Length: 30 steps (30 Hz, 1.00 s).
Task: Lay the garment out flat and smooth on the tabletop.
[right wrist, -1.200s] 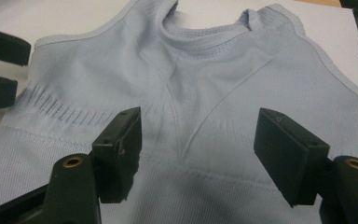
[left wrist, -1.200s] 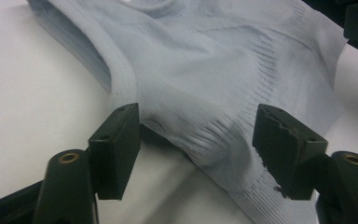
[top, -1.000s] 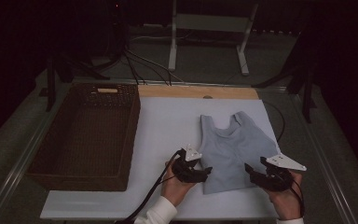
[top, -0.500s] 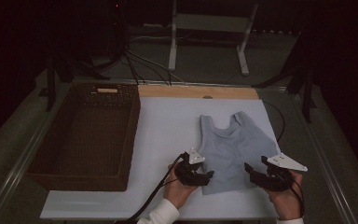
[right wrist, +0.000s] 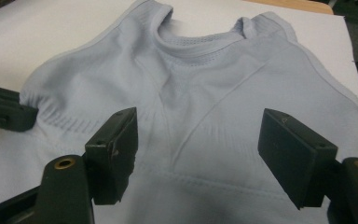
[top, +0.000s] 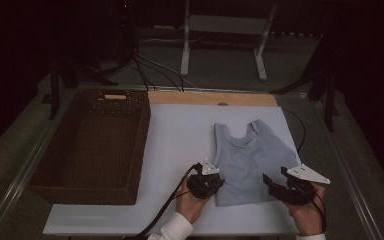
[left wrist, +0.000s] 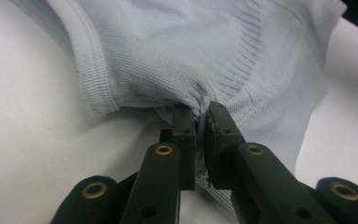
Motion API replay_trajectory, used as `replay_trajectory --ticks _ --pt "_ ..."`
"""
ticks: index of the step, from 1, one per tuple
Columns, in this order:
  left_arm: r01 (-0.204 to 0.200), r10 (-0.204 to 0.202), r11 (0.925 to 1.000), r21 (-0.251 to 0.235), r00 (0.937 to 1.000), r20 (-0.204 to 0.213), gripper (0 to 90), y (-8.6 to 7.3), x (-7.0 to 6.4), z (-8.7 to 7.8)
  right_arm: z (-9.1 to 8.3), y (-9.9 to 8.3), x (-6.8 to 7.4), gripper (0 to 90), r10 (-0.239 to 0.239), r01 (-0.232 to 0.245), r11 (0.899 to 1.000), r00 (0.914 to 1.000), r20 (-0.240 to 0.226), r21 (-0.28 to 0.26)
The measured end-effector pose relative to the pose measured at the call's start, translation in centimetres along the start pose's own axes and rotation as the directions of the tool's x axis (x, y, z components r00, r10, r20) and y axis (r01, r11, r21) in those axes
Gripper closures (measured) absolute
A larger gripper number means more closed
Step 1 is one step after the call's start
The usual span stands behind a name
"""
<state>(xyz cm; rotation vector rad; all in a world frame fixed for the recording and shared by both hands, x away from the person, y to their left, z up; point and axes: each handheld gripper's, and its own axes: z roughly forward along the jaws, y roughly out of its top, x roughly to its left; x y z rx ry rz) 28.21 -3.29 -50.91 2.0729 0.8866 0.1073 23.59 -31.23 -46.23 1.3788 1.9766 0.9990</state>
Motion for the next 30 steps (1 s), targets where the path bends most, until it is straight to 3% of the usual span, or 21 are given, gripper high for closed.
replay_trajectory --ticks 30 --pt "0.045 -0.047 0.9986 -0.027 0.9962 -0.073 85.7 -0.6 3.0 -3.4 -0.4 0.2 -0.6 22.2 0.044 -0.042 0.998 0.9981 0.043 -0.04"
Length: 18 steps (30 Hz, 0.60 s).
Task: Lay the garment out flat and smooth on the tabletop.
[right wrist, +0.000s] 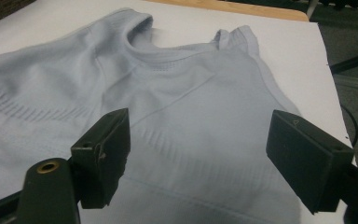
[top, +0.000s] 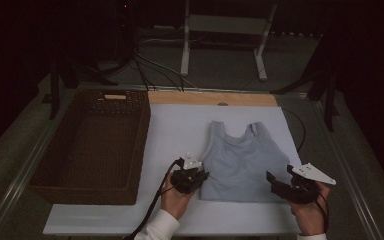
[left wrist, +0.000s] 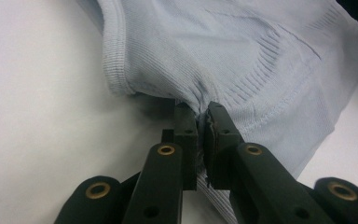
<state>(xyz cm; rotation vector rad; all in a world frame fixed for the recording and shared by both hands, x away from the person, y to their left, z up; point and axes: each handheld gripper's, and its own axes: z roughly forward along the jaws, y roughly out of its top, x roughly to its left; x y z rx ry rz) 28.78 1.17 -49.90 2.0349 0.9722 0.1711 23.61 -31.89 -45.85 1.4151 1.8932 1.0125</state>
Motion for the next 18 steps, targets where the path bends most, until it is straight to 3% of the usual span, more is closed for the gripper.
replay_trajectory --ticks 18 --pt "0.015 -0.016 0.9998 -0.013 0.9991 -0.038 85.8 -0.2 1.3 -1.7 -0.4 0.0 -1.1 23.3 0.035 -0.035 0.999 0.9991 0.024 -0.008"
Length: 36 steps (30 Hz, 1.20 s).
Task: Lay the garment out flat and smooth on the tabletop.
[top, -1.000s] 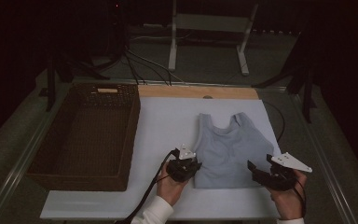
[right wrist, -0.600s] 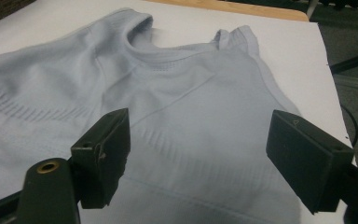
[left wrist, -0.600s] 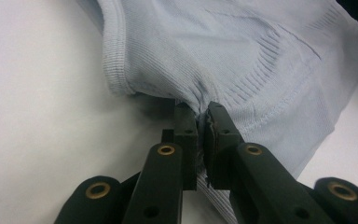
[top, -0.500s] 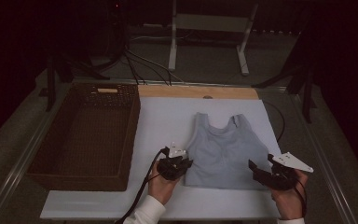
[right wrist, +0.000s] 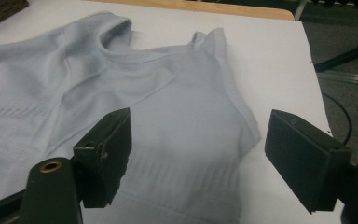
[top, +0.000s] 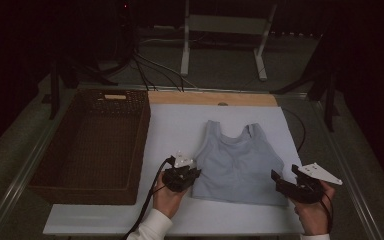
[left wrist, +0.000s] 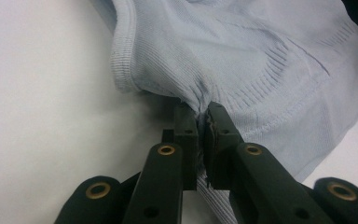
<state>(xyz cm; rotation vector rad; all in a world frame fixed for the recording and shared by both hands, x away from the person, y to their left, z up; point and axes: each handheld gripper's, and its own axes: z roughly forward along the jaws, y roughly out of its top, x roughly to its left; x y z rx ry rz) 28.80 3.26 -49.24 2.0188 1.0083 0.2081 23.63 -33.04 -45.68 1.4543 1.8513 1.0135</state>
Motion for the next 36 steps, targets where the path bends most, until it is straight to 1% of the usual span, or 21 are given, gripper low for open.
replay_trajectory --ticks 5,7,9,13,18,24,28,32,36 --pt "0.005 -0.005 1.0 -0.006 0.9999 -0.012 85.8 -0.1 0.4 -0.5 0.1 -0.1 -0.2 23.7 0.006 -0.006 1.0 1.0 0.005 0.005" --pt "0.016 -0.017 0.9998 -0.009 0.9996 -0.022 85.8 -0.3 0.8 -0.8 0.1 -0.2 -0.3 24.4 0.012 -0.012 1.0 0.9999 0.009 0.01" --pt "0.02 -0.02 0.9998 -0.01 0.9995 -0.026 85.8 -0.4 1.0 -1.0 0.1 -0.2 -0.4 25.4 0.016 -0.016 1.0 0.9998 0.011 0.013" --pt "0.017 -0.018 0.9998 -0.009 0.9994 -0.03 85.8 -0.6 1.3 -1.3 0.2 -0.3 -0.6 28.0 0.023 -0.023 0.999 0.9997 0.012 0.023" --pt "0.021 -0.021 0.9997 -0.01 0.999 -0.038 85.8 -0.9 1.5 -1.6 0.7 -0.6 -0.7 31.3 0.027 -0.027 0.998 0.9996 0.008 0.052" --pt "0.028 -0.029 0.9995 -0.011 0.9987 -0.042 85.8 -1.2 1.8 -1.8 1.4 -0.9 -0.6 37.4 0.024 -0.024 0.996 0.9997 -0.001 0.084" --pt "0.03 -0.031 0.9995 -0.01 0.9985 -0.046 85.8 -1.3 1.9 -2.0 1.7 -1.1 -0.5 39.0 0.021 -0.02 0.994 0.9998 -0.007 0.105" --pt "0.03 -0.031 0.9995 -0.009 0.9984 -0.047 85.7 -1.3 2.0 -2.1 2.1 -1.3 -0.4 41.5 0.028 -0.026 0.991 0.9995 -0.012 0.132" --pt "0.031 -0.031 0.9995 -0.011 0.9983 -0.049 85.7 -1.4 1.9 -2.2 2.4 -1.4 -0.1 44.2 0.016 -0.01 0.987 0.9994 -0.032 0.163"
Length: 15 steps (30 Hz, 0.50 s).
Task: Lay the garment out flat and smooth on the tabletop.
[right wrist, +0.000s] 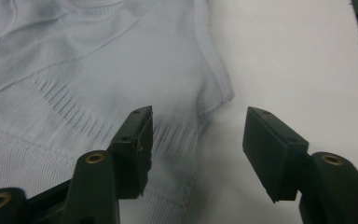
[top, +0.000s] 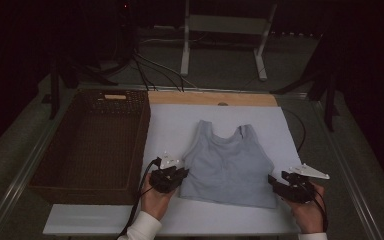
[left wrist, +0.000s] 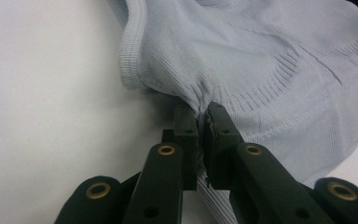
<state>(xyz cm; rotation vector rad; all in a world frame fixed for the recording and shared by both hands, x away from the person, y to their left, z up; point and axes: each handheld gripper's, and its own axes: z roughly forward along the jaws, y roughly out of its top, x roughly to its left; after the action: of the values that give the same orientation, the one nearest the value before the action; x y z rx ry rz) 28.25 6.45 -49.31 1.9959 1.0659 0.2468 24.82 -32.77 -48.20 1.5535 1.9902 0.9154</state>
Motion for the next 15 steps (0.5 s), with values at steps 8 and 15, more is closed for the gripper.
replay_trajectory --ticks 8,15 --pt "0.001 -0.001 1.0 0.004 1.0 -0.001 85.7 -0.1 0.1 -0.3 0.9 -0.1 0.1 54.0 0.015 -0.013 0.999 0.9994 -0.031 0.046" --pt "0.001 -0.001 1.0 0.004 1.0 0.0 85.7 -0.1 0.0 -0.3 1.4 -0.3 0.0 76.7 0.025 -0.021 0.996 0.9983 -0.053 0.09"
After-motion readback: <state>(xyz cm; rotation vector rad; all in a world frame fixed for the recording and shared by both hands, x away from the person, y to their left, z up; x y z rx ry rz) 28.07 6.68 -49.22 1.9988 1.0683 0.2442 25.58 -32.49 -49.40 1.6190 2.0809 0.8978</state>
